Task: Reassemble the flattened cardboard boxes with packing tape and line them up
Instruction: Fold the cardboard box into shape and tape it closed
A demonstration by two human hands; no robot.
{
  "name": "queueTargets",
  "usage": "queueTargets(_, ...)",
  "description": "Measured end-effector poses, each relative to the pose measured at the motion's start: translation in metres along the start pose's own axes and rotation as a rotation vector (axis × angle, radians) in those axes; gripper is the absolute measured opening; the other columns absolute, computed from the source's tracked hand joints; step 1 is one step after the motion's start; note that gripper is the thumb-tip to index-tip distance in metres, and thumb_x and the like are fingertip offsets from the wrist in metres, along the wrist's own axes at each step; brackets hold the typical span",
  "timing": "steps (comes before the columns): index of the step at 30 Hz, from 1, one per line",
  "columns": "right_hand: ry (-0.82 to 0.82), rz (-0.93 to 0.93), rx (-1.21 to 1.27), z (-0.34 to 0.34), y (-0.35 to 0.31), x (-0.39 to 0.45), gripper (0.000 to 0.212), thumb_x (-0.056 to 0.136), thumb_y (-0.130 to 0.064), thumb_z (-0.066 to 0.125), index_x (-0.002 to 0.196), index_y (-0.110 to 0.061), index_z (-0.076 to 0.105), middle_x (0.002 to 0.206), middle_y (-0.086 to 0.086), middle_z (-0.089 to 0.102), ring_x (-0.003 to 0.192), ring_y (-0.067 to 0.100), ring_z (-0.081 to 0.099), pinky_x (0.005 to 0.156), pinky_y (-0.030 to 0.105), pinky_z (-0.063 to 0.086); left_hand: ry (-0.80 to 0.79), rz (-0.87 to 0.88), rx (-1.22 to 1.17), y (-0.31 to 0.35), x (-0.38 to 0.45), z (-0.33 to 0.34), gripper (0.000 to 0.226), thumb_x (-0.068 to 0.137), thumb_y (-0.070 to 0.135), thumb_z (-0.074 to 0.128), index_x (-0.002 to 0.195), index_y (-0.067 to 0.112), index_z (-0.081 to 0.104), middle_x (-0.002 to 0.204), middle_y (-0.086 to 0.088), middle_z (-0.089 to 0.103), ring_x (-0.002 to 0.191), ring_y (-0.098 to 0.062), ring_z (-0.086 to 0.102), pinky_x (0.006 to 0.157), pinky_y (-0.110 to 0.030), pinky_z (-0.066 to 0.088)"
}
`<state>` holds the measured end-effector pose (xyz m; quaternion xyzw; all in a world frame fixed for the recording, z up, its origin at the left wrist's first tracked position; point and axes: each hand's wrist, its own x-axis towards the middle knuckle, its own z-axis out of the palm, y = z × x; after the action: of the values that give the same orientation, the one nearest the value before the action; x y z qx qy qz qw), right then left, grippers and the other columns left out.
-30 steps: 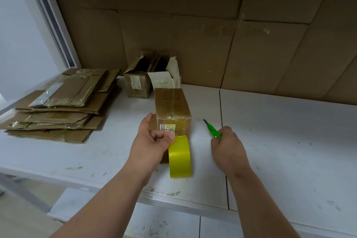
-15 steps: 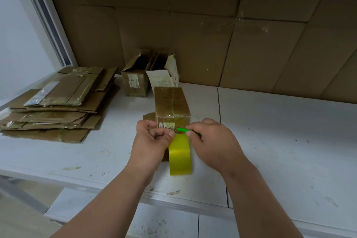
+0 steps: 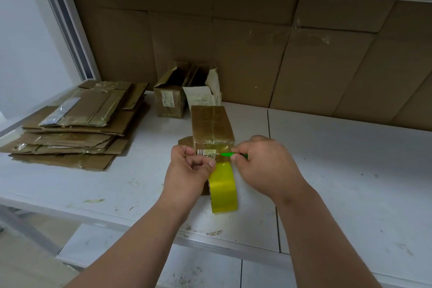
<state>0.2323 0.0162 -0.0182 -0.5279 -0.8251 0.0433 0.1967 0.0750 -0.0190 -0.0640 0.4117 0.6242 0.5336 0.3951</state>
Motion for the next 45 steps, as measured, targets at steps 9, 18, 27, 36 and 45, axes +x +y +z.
queueTargets(9,-0.039,-0.011,0.021,0.008,-0.005,0.005,0.027,0.098,-0.034,0.051,0.111,-0.027,0.072,0.101,0.001,0.062,0.091,0.019,0.058,0.074,0.030,0.050,-0.001,0.006,0.009,-0.003,0.002,0.002,0.035,0.087,0.018,0.074,0.105,0.023,0.044,0.088,0.005,0.075,0.088,-0.011,0.070,0.080,-0.032,0.055)
queueTargets(18,-0.033,-0.018,0.066,0.009,-0.003,0.008,0.024,0.096,-0.032,0.055,0.109,-0.025,0.074,0.098,0.001,0.063,0.089,0.018,0.059,0.074,0.029,0.050,-0.007,0.004,0.001,-0.001,0.003,0.003,0.035,0.087,0.018,0.074,0.105,0.024,0.044,0.088,0.003,0.075,0.083,-0.008,0.069,0.072,-0.024,0.050)
queueTargets(27,-0.050,0.069,0.019,0.012,0.014,0.008,0.025,0.096,-0.031,0.053,0.107,-0.026,0.074,0.098,0.001,0.063,0.088,0.020,0.059,0.074,0.030,0.050,0.003,0.008,0.003,-0.001,0.005,0.002,0.033,0.088,0.017,0.073,0.104,0.022,0.045,0.086,0.003,0.075,0.084,-0.008,0.069,0.074,-0.023,0.049)
queueTargets(36,-0.072,0.319,0.117,0.018,0.056,-0.007,0.024,0.097,-0.027,0.050,0.104,-0.026,0.073,0.093,-0.003,0.070,0.074,0.015,0.060,0.063,0.027,0.046,-0.004,-0.034,-0.111,0.003,0.006,0.003,0.029,0.088,0.003,0.070,0.099,0.020,0.049,0.074,-0.002,0.065,0.079,-0.011,0.062,0.075,-0.025,0.046)
queueTargets(45,-0.113,0.390,-0.040,0.047,0.045,-0.013,0.039,0.099,-0.038,0.043,0.137,-0.036,0.051,0.142,-0.006,0.046,0.128,0.018,0.044,0.105,0.041,0.028,0.016,-0.055,-0.143,0.003,0.007,0.012,0.026,0.086,-0.001,0.070,0.099,0.017,0.054,0.080,0.000,0.069,0.081,-0.012,0.066,0.071,-0.024,0.049)
